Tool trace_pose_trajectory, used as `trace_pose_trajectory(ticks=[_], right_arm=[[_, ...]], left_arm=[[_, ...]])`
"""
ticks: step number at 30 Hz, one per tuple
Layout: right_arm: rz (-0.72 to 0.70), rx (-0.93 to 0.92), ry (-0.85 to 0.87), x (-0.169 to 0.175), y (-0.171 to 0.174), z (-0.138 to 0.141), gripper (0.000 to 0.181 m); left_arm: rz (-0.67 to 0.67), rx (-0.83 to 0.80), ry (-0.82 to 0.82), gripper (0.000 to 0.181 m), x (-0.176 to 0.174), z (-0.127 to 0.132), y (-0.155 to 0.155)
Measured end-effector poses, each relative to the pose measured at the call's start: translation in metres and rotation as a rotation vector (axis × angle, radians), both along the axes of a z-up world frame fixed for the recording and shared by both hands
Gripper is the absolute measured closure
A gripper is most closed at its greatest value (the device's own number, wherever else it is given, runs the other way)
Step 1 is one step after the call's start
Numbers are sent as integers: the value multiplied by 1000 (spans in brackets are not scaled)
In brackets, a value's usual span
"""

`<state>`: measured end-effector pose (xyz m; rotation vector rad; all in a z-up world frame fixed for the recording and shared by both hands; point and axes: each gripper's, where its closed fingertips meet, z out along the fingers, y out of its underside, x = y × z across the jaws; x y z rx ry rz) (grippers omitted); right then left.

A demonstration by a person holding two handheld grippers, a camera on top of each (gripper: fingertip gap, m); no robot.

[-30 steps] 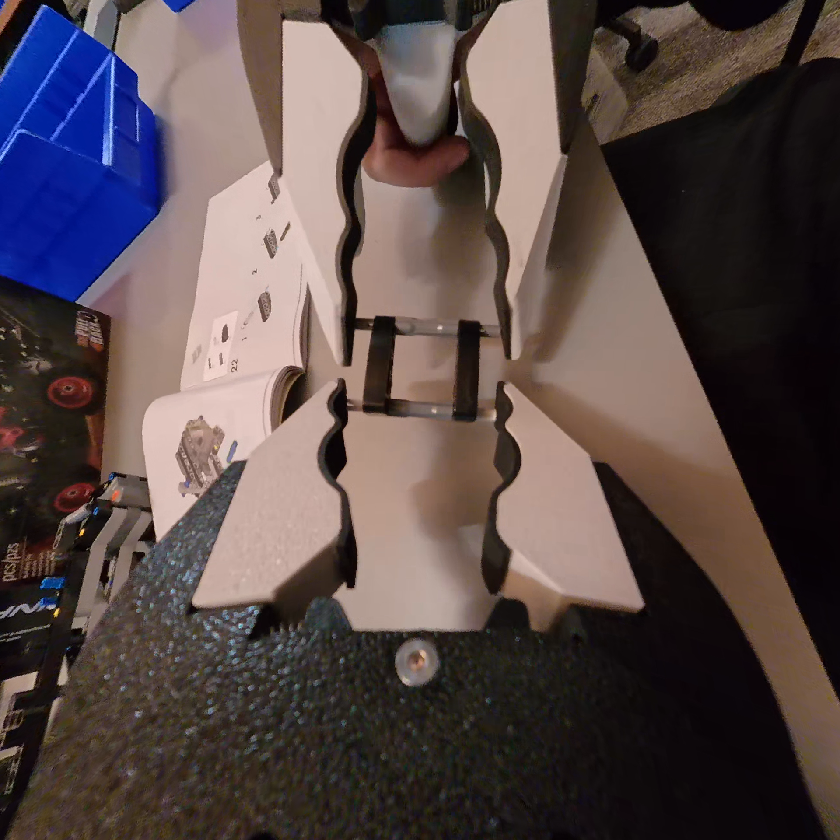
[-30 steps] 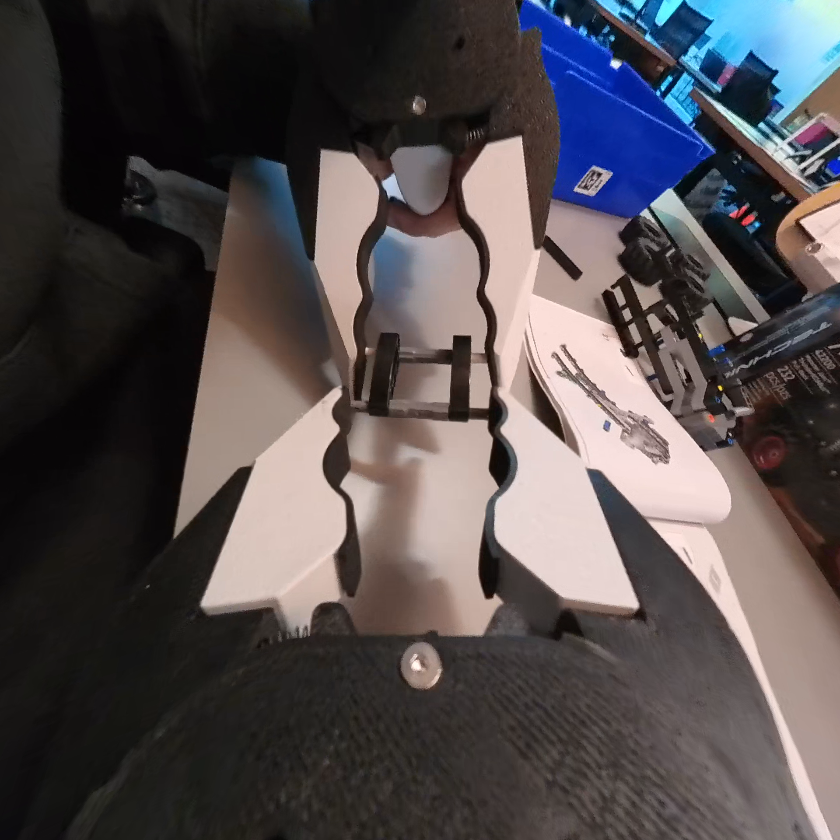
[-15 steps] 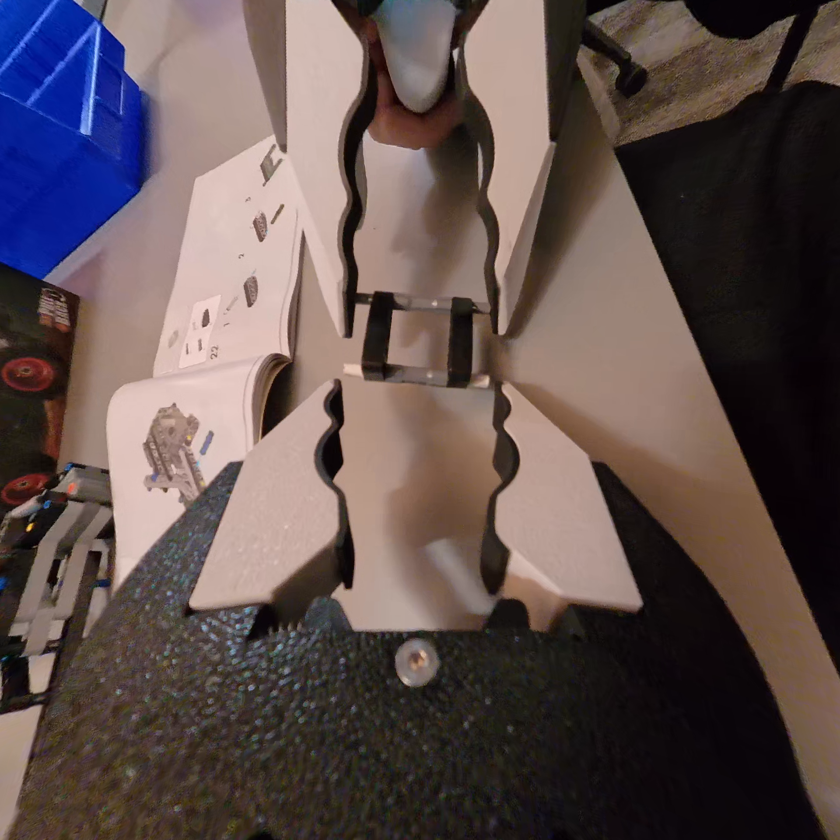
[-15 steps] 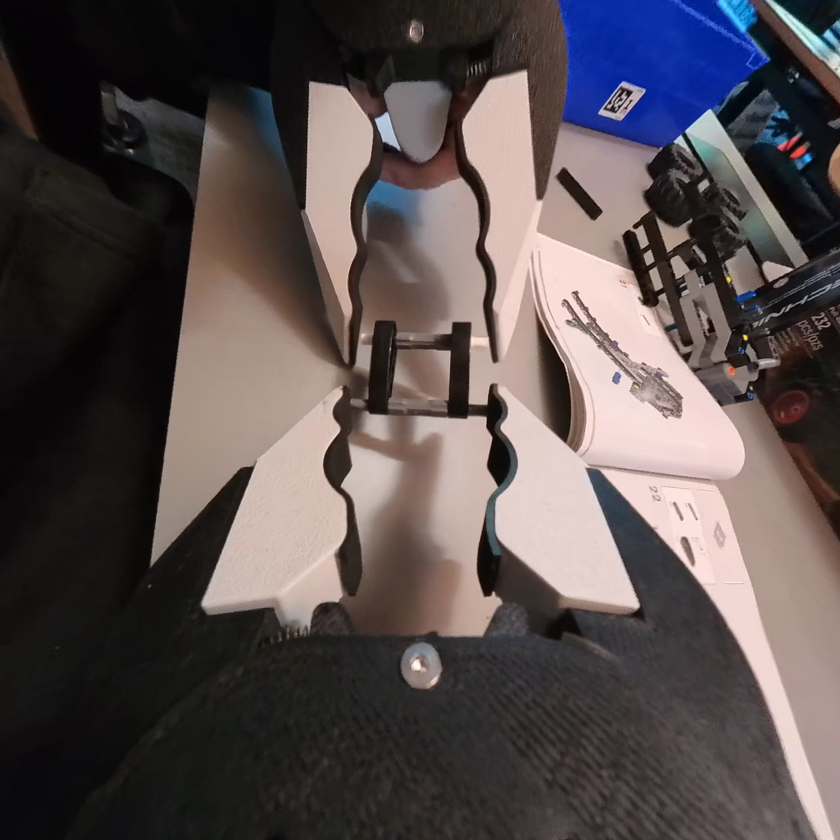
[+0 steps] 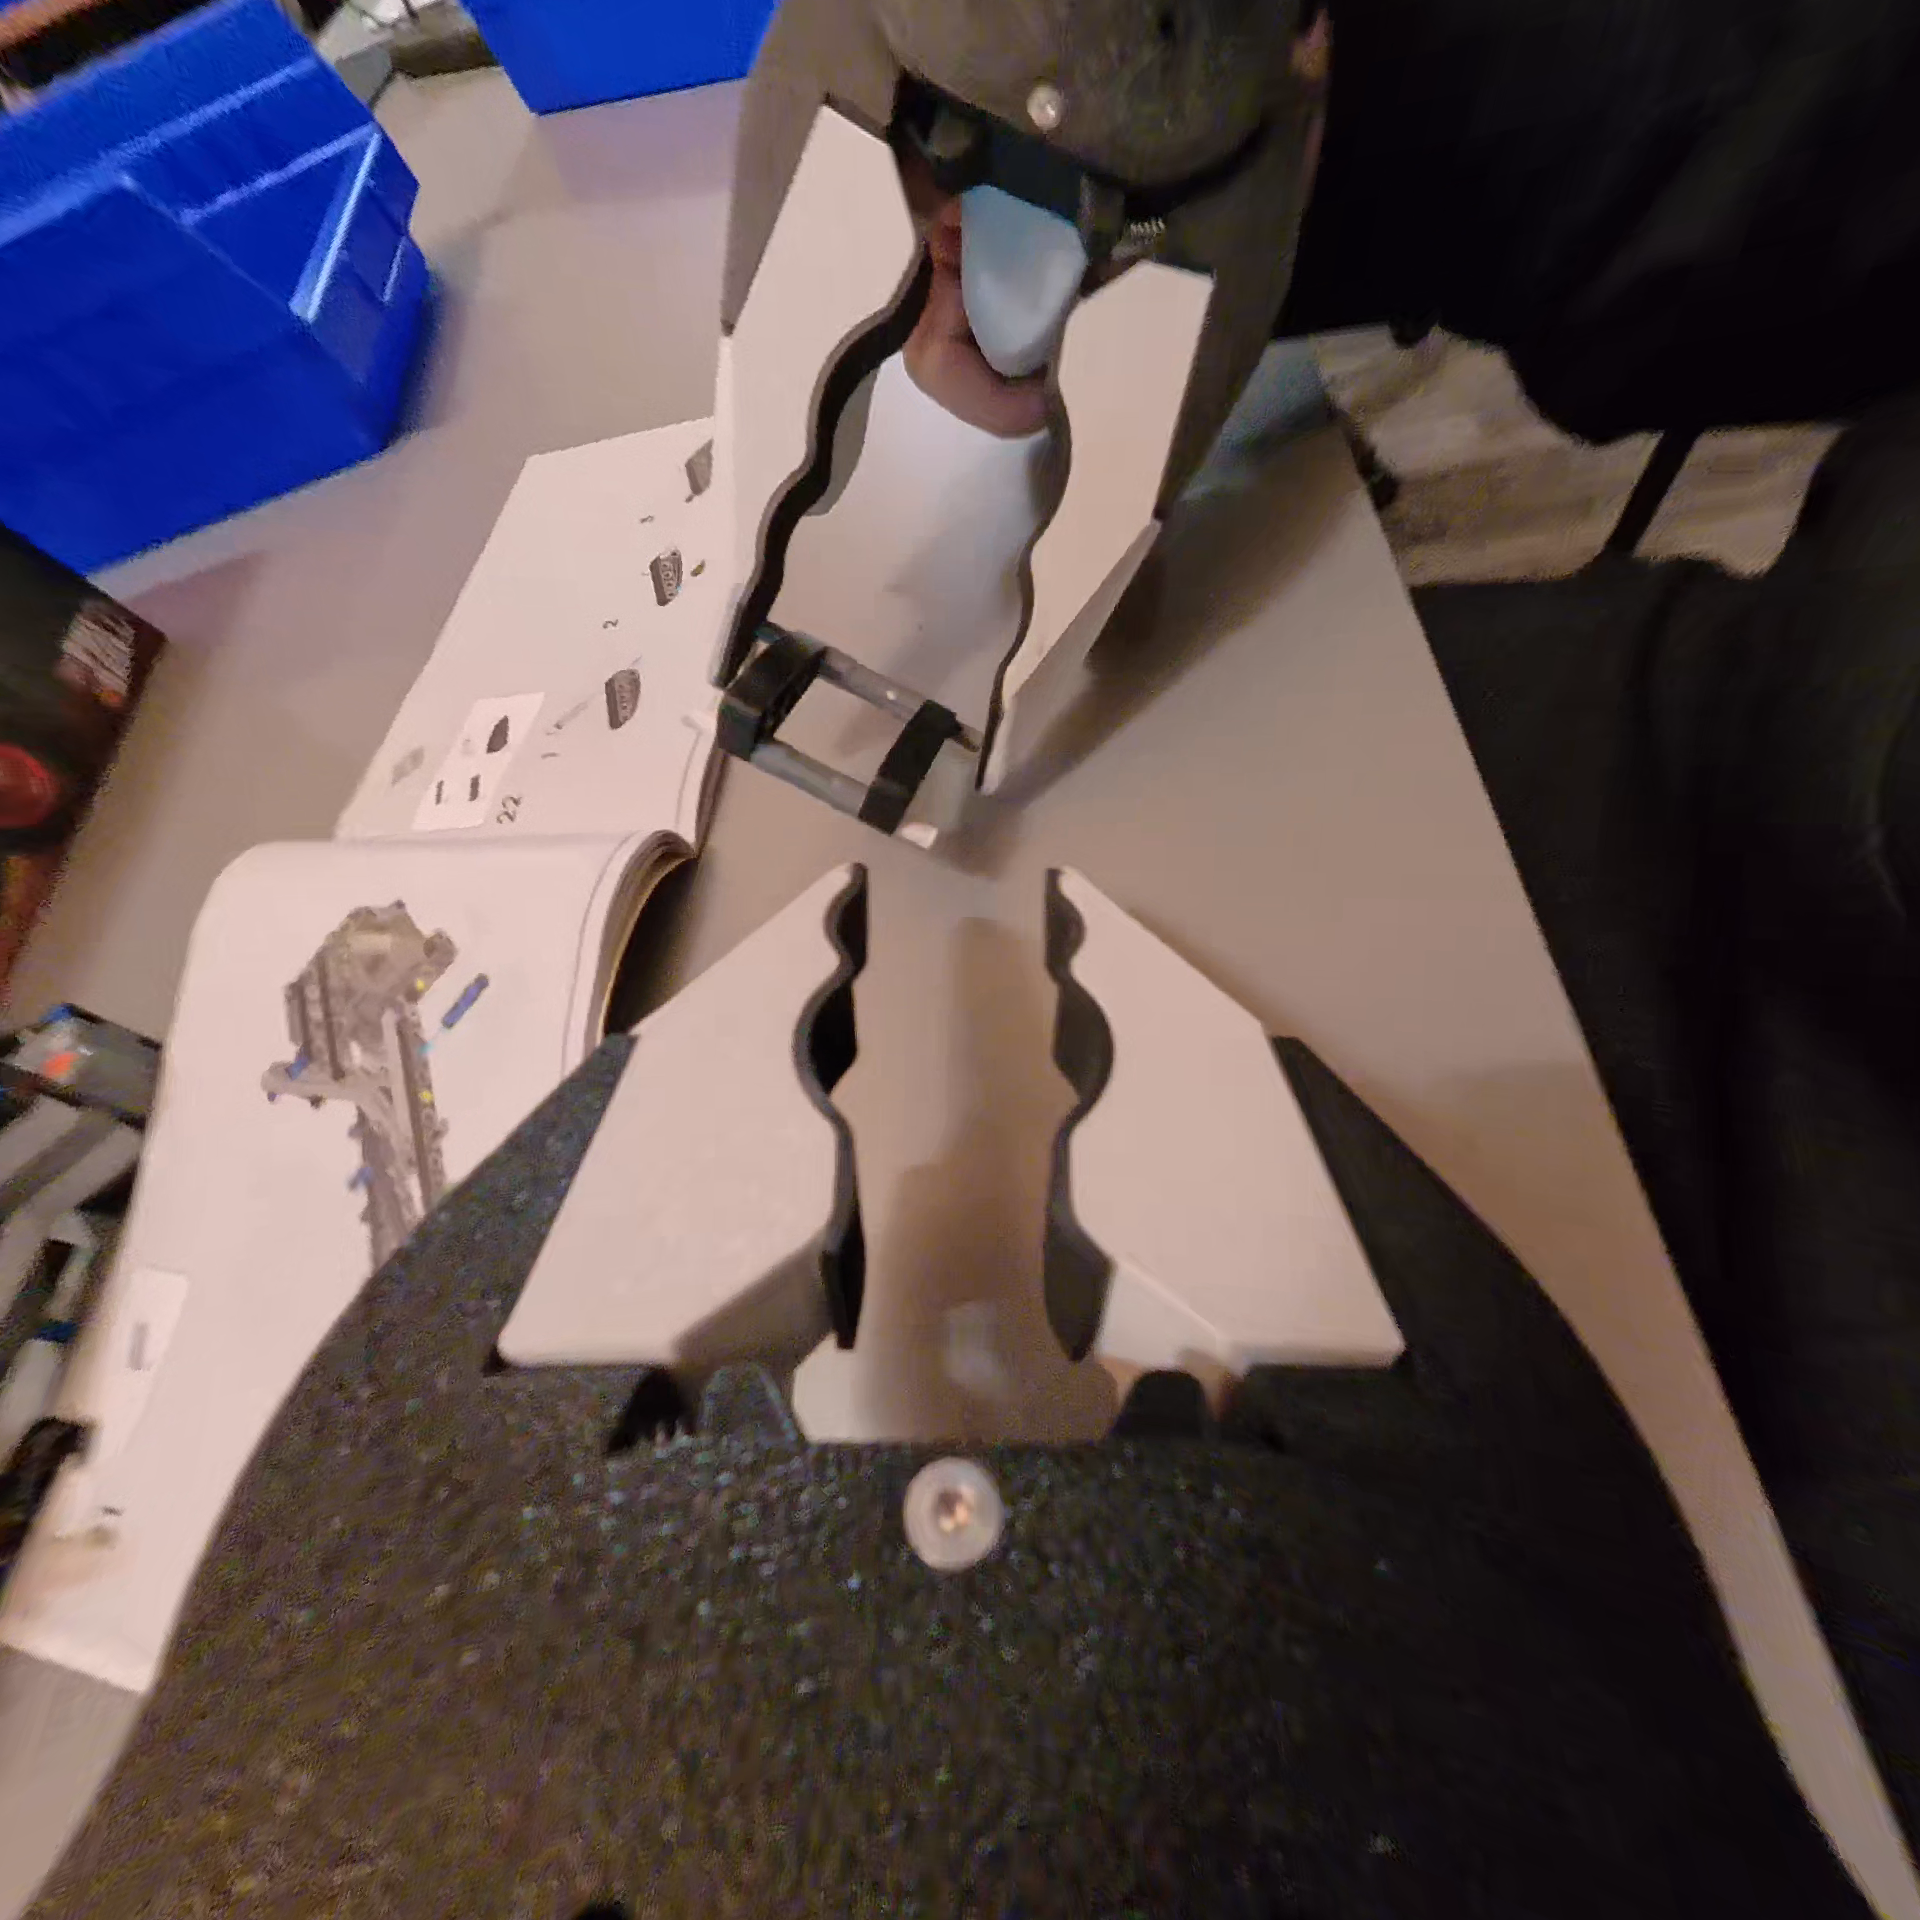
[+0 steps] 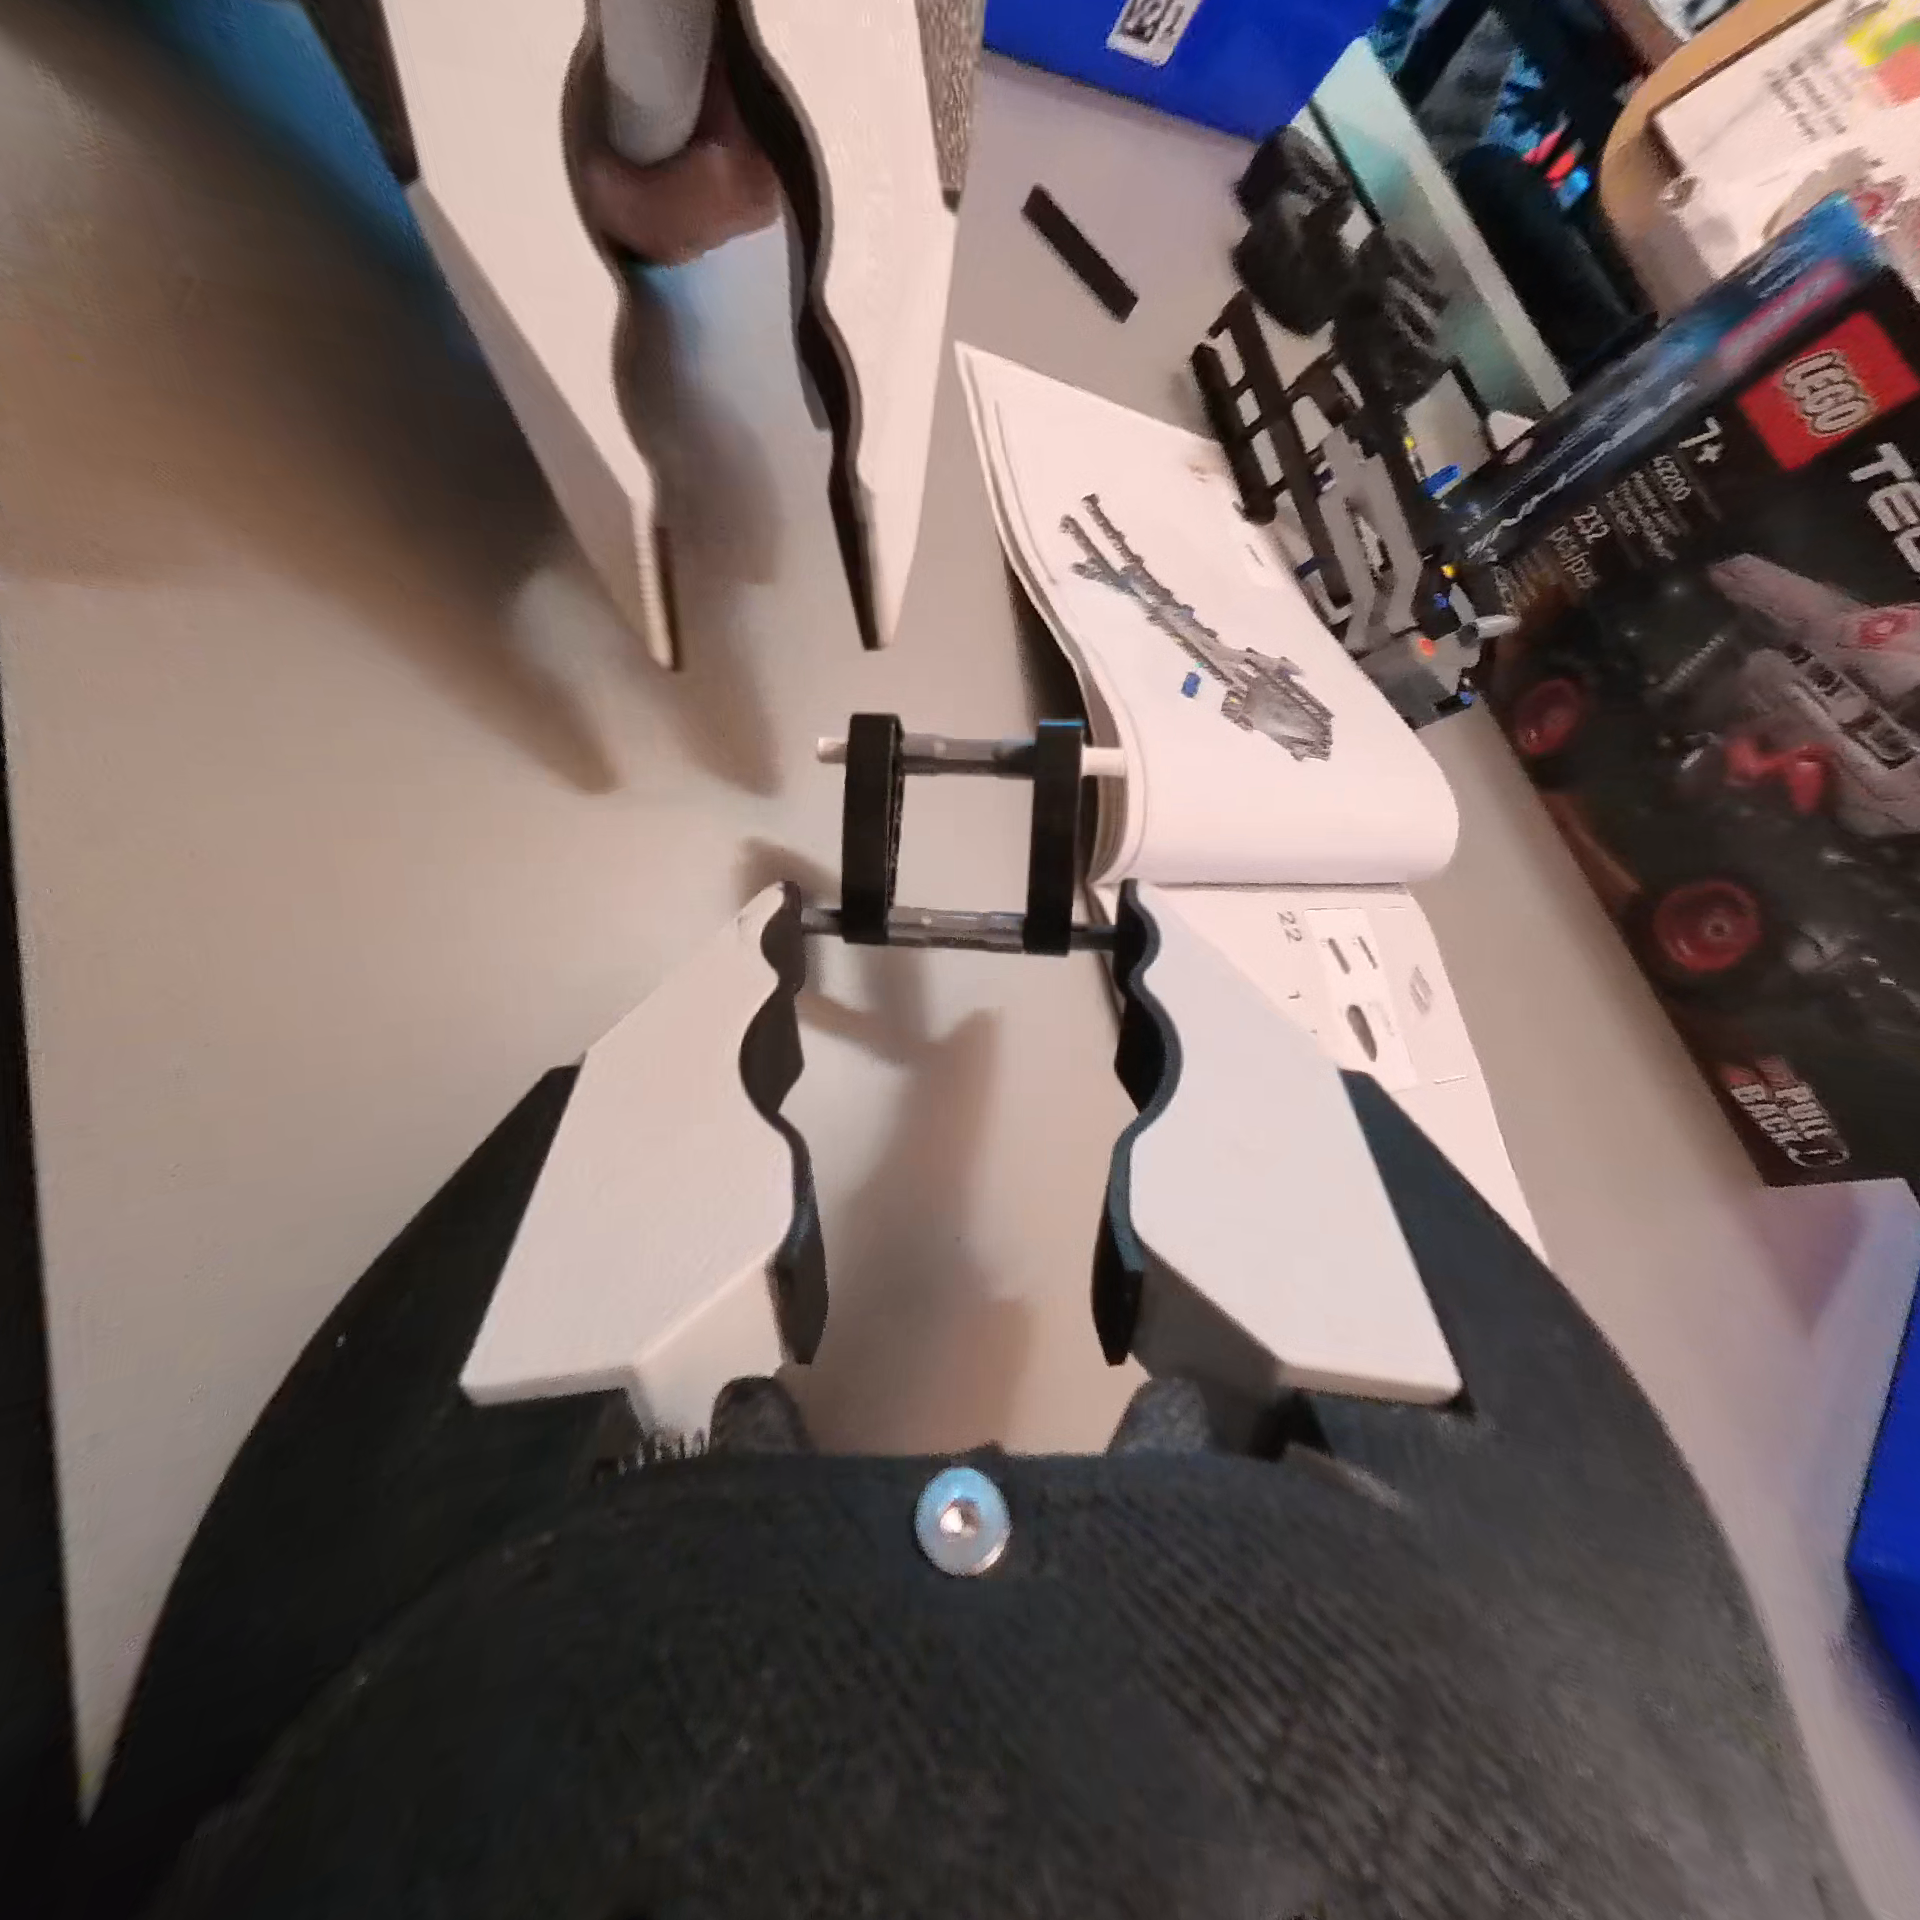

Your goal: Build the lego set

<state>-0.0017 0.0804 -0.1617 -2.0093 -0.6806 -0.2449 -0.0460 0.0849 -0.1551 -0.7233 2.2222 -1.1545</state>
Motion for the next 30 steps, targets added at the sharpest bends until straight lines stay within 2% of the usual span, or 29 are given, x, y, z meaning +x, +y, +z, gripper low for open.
trace_pose_trajectory(ticks=[1, 4, 6, 8, 11, 14, 18, 21, 26, 30], right_arm=[[-9, 25, 1, 1, 3, 3, 124], [-154, 169, -18, 17, 16, 23, 123], [-229, 313, 2, 16, 25, 45, 123], [-391, 480, -19, 27, 27, 70, 123], [-539, 505, -117, 31, 26, 78, 123], [-573, 512, -246, 22, 28, 82, 123], [-582, 580, -525, 4, 27, 95, 123], [-560, 592, -670, -11, 31, 97, 123], [-610, 580, -709, -6, 30, 96, 124], [-607, 578, -764, -4, 29, 95, 123]], left_arm=[[30, -39, 25, 142, 2, 2, 3], [84, -162, 67, 117, 5, 10, 9], [108, -254, 48, 115, 7, 22, 13], [108, -371, 22, 115, 7, 39, 14], [167, -564, 32, 124, 14, 59, 19], [221, -711, 75, 127, 20, 63, 24], [177, -880, 116, 130, 19, 71, 17], [174, -895, 112, 136, 19, 75, 13], [254, -801, 69, 152, 23, 72, 14], [311, -790, 72, 153, 25, 70, 14]])
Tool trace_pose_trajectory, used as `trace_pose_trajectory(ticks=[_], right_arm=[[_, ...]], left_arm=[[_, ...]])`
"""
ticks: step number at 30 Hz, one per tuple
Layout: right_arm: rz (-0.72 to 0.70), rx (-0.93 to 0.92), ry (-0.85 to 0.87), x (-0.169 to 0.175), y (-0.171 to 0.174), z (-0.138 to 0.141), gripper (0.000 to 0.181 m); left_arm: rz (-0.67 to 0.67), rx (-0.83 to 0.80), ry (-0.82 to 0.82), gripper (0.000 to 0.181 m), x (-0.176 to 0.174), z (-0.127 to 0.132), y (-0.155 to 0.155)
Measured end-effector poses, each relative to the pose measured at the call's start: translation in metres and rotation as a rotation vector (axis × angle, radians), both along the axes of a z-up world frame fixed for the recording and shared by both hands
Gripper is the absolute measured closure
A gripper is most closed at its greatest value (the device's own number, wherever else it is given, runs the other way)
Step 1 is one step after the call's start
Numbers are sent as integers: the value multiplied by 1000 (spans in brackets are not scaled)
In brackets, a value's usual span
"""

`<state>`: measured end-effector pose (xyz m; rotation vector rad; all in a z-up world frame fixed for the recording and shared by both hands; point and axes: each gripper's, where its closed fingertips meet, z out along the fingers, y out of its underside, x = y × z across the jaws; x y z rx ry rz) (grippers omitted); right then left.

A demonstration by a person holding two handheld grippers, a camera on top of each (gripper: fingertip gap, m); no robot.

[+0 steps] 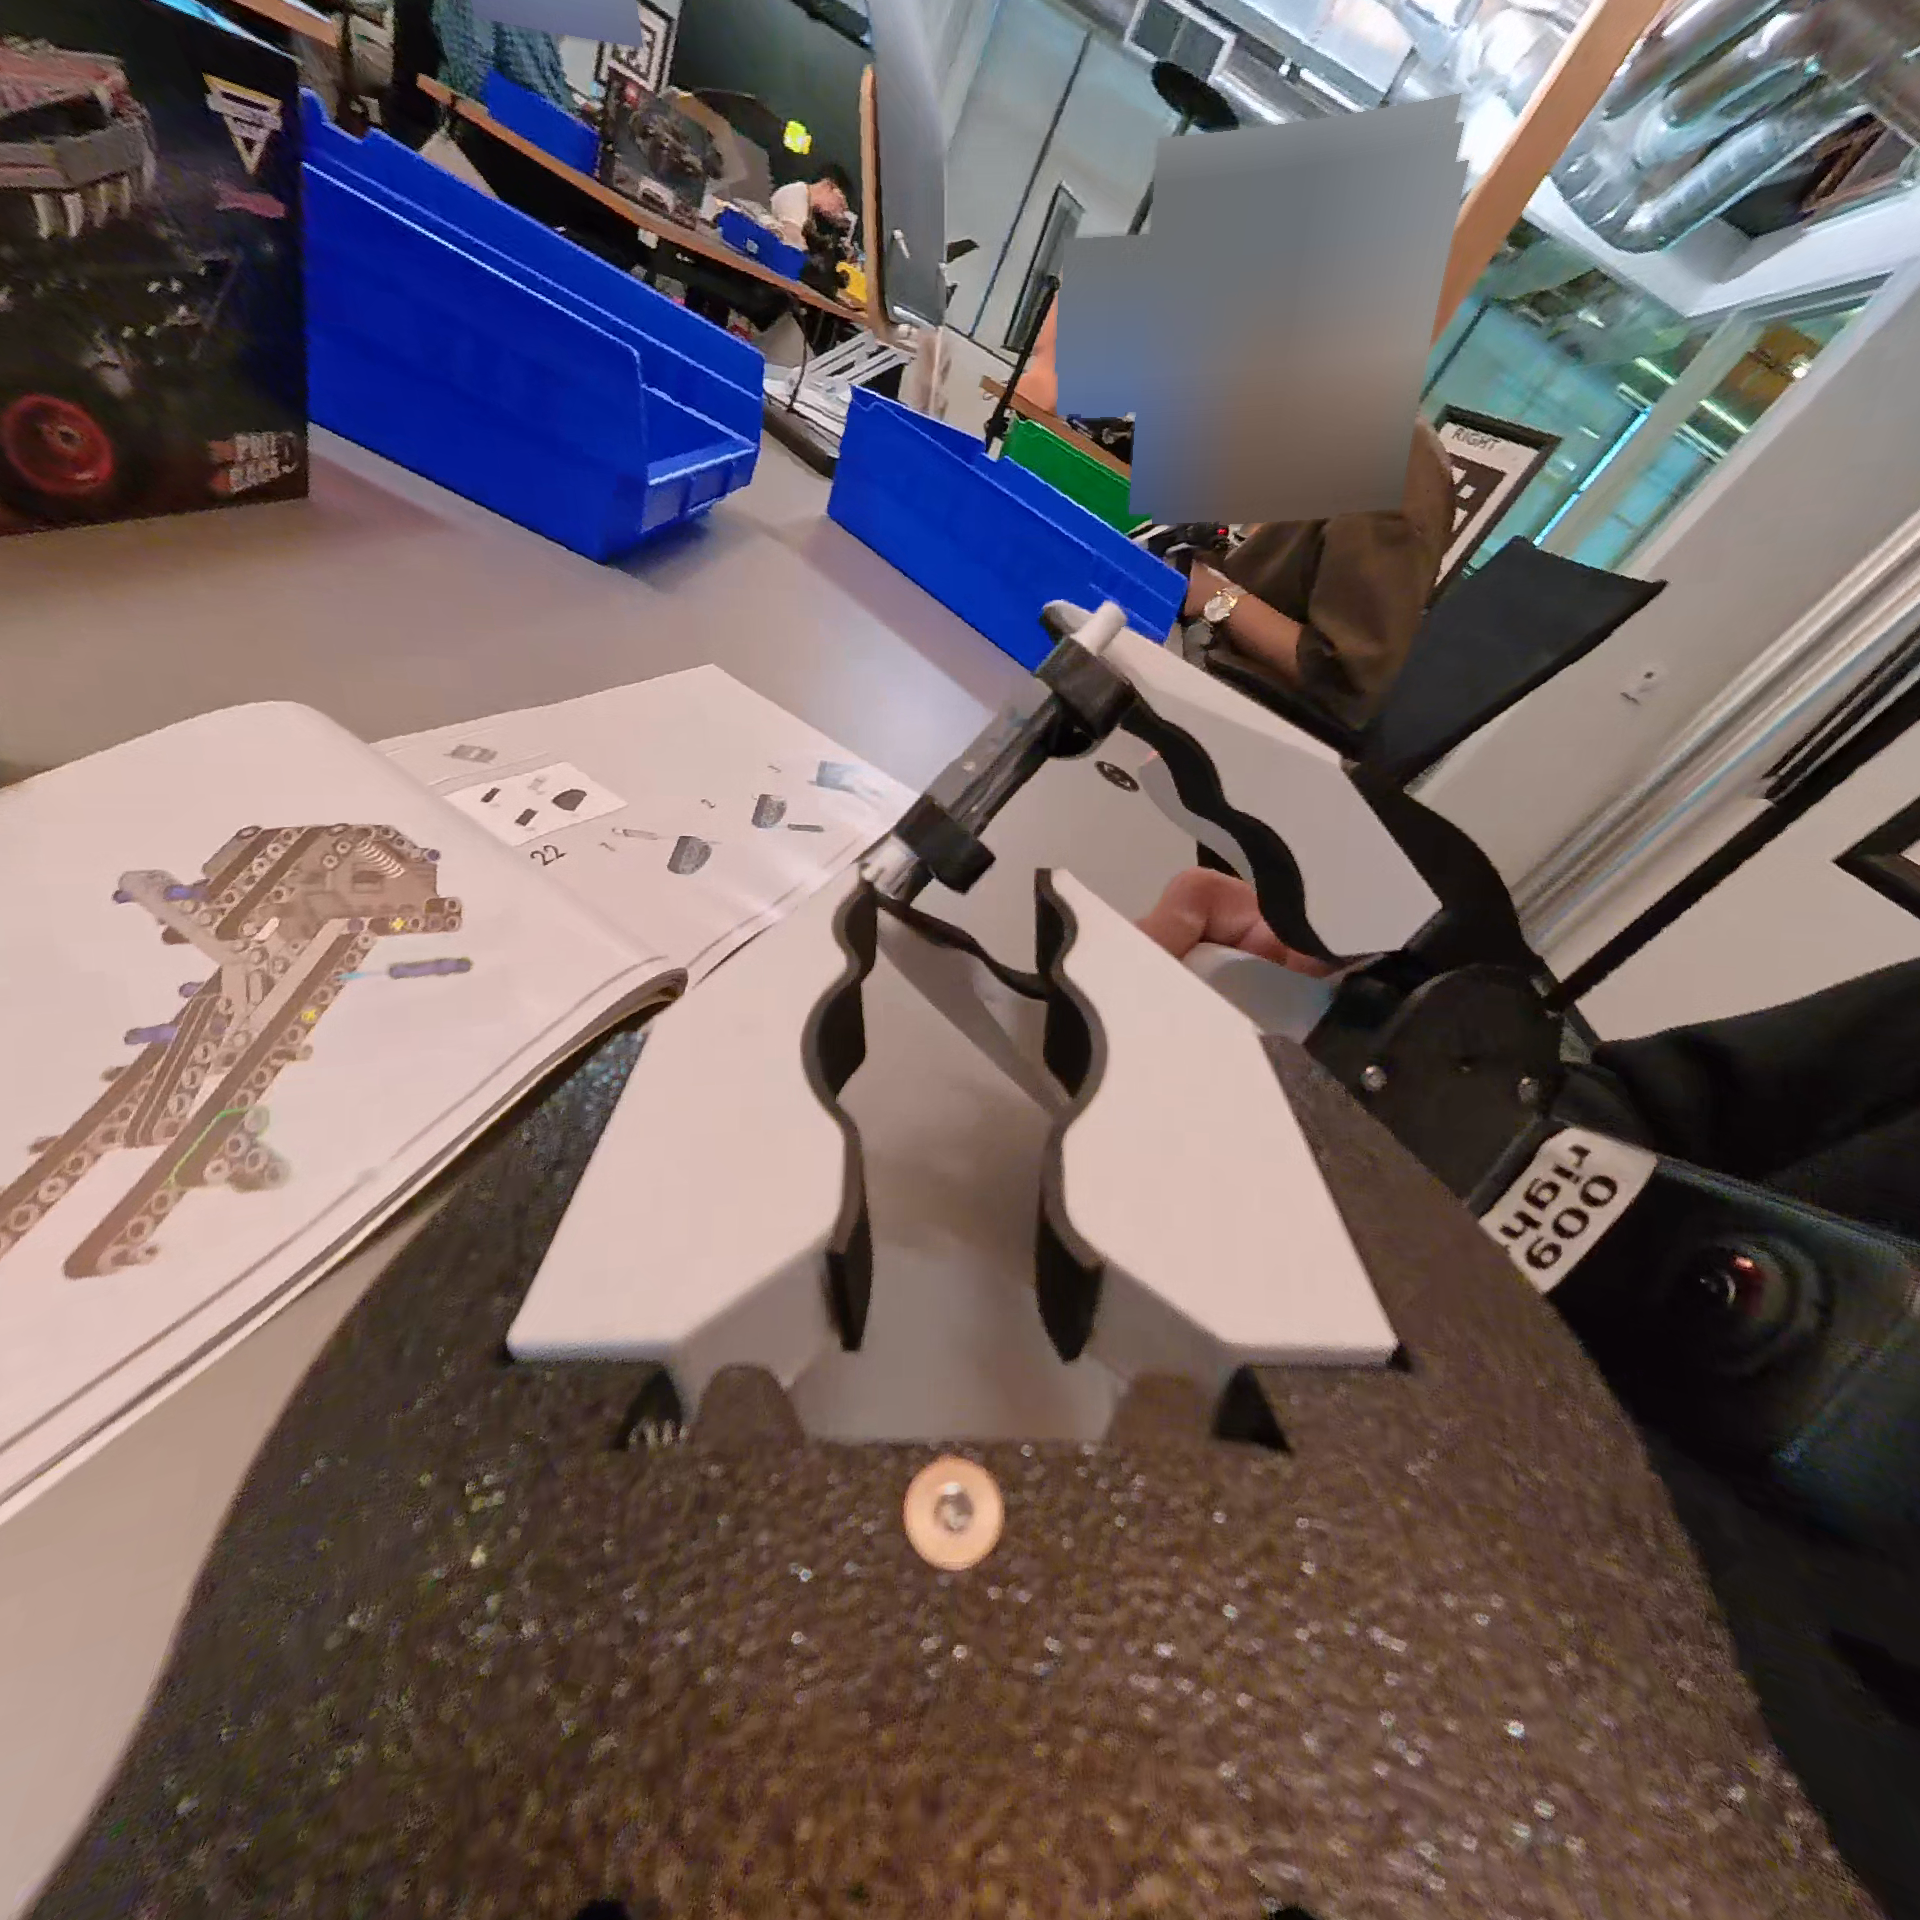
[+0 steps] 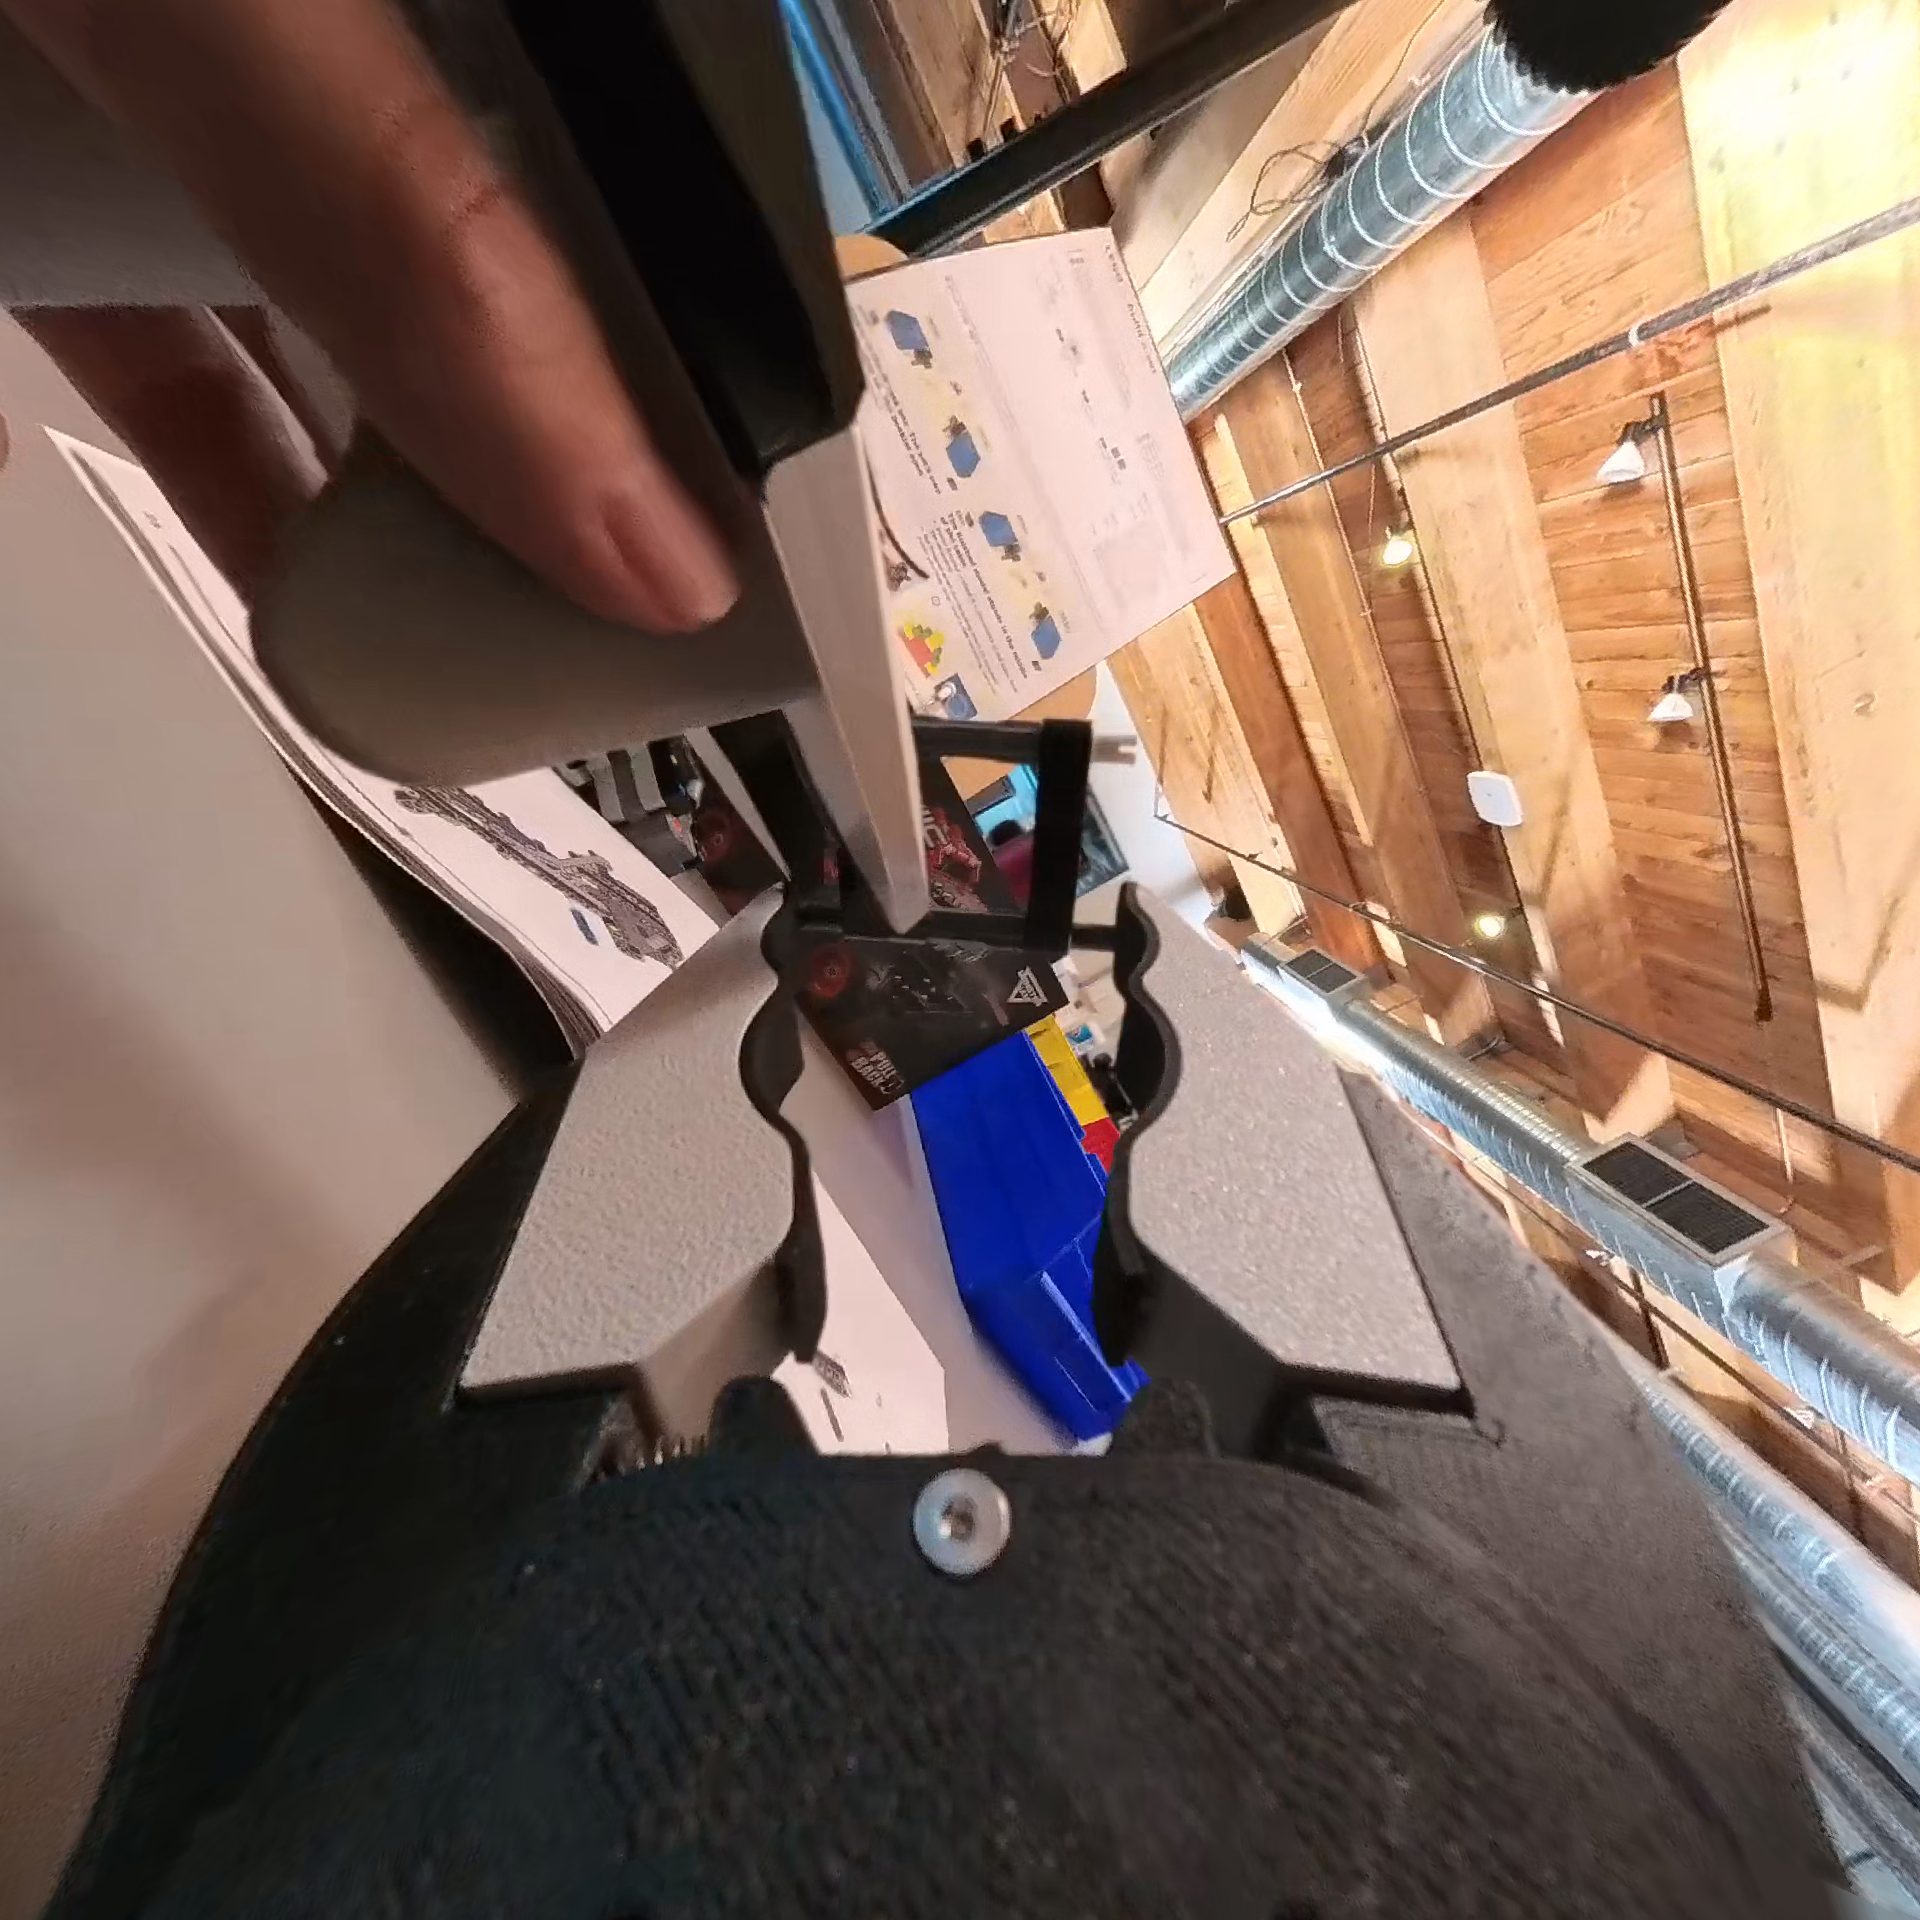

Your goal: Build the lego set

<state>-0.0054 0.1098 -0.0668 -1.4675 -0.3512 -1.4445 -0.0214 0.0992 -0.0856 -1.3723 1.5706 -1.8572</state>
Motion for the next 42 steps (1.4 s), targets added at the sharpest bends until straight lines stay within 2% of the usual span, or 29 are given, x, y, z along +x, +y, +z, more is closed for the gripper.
trace_pose_trajectory(ticks=[5, 10, 16, 17, 19, 22, 24, 25, 26, 31, 34, 36, 39, 42], right_arm=[[33, -15, -58, -6, 5, 1, 124], [20, -43, -72, -3, 14, -4, 124], [48, -70, -76, -11, 25, -8, 124], [55, -67, -92, -16, 27, -8, 124], [84, -66, -91, -23, 32, -8, 124], [113, -66, -60, -29, 37, -8, 125], [156, -69, -49, -37, 40, -9, 130], [181, -47, -52, -42, 40, -6, 150], [220, -38, -57, -49, 41, -4, 156], [290, -51, -27, -57, 46, -7, 148], [434, 12, 80, -68, 44, 4, 141], [532, 57, 263, -69, 43, 11, 136], [631, 105, 555, -65, 42, 17, 138], [669, 141, 661, -65, 41, 18, 151]], left_arm=[[25, 9, -1, 157, -3, -2, 7], [57, 54, 82, 154, -9, -15, 17], [102, -79, 43, 154, -17, -1, 25], [129, -92, 42, 156, -17, -1, 31], [165, -88, 25, 170, -19, -2, 41], [183, -133, 13, 172, -22, -1, 49], [217, -175, -7, 174, -23, 1, 60], [214, -194, -15, 176, -25, 2, 64], [186, -205, -20, 176, -28, 3, 66], [174, -187, -71, 176, -32, 5, 76], [186, -201, -143, 176, -34, 12, 82], [170, -217, -187, 176, -36, 17, 80], [141, -208, -219, 176, -37, 20, 73], [121, -179, -208, 176, -37, 20, 67]])
